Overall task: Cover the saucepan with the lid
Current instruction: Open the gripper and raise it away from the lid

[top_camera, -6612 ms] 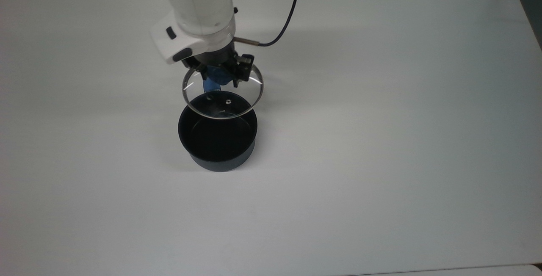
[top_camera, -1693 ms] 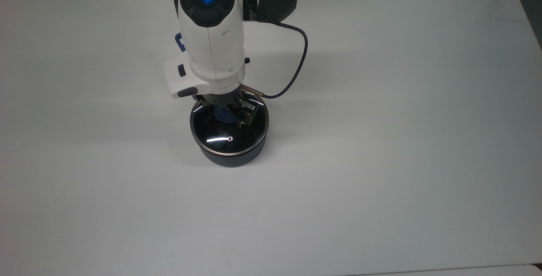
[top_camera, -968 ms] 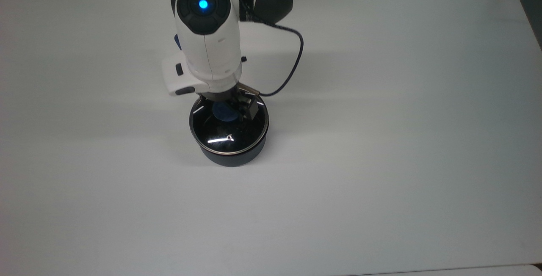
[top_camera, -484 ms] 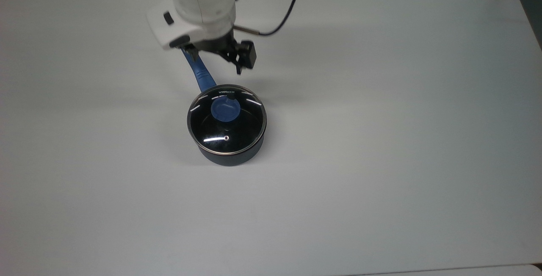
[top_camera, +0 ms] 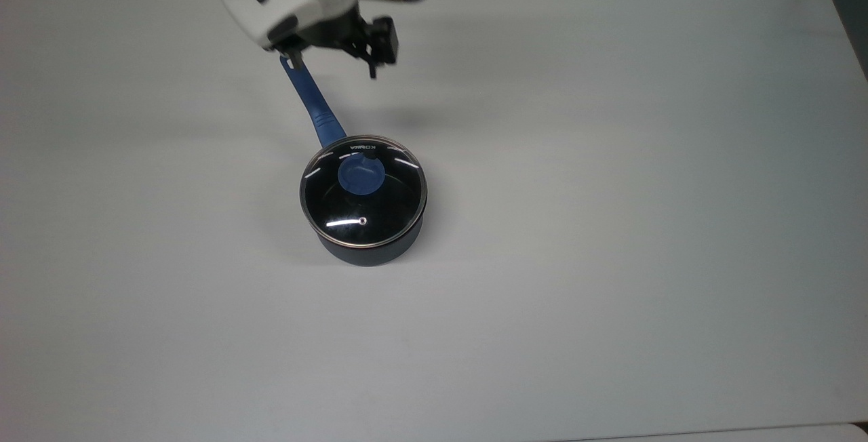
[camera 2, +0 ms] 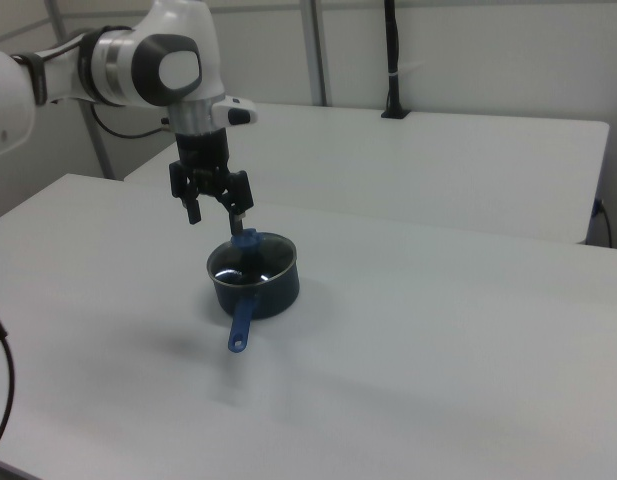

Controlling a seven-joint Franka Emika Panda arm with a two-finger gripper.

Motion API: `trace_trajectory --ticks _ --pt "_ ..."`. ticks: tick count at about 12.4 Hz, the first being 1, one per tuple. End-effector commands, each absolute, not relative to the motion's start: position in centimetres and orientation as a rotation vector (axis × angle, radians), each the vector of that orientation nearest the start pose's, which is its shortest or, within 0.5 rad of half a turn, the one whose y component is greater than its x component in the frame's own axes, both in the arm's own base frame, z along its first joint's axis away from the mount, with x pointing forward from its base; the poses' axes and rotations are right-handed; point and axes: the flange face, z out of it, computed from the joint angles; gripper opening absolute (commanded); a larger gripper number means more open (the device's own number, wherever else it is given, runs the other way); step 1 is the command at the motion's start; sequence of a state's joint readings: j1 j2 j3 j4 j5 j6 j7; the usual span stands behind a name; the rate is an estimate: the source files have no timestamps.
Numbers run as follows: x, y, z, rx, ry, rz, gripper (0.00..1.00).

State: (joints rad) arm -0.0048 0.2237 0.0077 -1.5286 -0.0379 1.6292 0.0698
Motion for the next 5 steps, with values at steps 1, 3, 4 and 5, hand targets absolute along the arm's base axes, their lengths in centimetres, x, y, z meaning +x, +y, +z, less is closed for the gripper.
trace_trajectory --ticks 1,3,4,5 --pt "58.5 -3.0 54.7 -3.134 0.016 0.156 1.0" --pt "58.1 -4.3 55.7 -3.126 0.051 0.136 1.0" --pt "58.1 -4.3 55.7 -3.124 0.052 0.136 1.0" --pt "58.0 -4.3 55.8 -3.126 0.066 0.134 1.0"
